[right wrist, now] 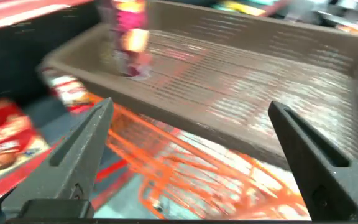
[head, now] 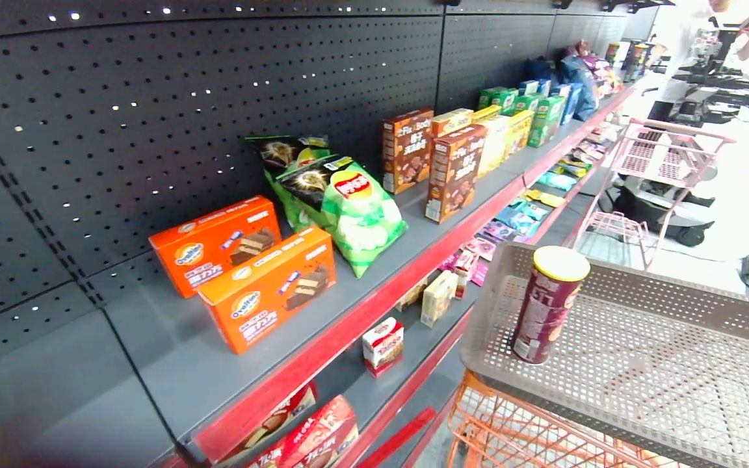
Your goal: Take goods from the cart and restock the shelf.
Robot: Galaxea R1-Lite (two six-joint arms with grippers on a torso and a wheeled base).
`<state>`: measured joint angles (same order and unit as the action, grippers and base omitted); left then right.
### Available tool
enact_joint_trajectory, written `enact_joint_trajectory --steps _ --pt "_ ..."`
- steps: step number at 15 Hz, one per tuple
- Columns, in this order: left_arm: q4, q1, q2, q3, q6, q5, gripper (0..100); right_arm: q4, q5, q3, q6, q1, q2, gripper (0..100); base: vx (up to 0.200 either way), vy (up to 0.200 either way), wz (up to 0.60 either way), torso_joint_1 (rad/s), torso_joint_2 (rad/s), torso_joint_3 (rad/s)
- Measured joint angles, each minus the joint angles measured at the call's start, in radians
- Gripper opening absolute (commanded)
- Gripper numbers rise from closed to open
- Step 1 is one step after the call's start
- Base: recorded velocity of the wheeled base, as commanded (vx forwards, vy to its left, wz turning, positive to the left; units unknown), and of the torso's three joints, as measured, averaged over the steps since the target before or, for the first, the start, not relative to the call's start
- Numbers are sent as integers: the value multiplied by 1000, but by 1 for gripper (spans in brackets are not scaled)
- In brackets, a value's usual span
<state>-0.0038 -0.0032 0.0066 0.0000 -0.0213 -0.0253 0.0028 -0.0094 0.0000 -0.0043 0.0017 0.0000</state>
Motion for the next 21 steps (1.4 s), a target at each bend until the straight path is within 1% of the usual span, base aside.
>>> enact_joint_trajectory --steps 17,18,20,21 --pt "0 0 0 -2 -1 0 100 0 2 0 1 -1 0 100 0 0 0 0 0 0" --pt "0 0 0 -2 0 0 100 -2 13 -7 0 0 3 100 0 0 0 0 0 0" --pt "0 0 0 -2 0 -1 100 -34 23 -76 8 17 47 100 0 0 0 0 0 0" --pt "0 0 0 -2 0 0 100 -61 16 -124 16 31 105 100 0 0 0 0 0 0"
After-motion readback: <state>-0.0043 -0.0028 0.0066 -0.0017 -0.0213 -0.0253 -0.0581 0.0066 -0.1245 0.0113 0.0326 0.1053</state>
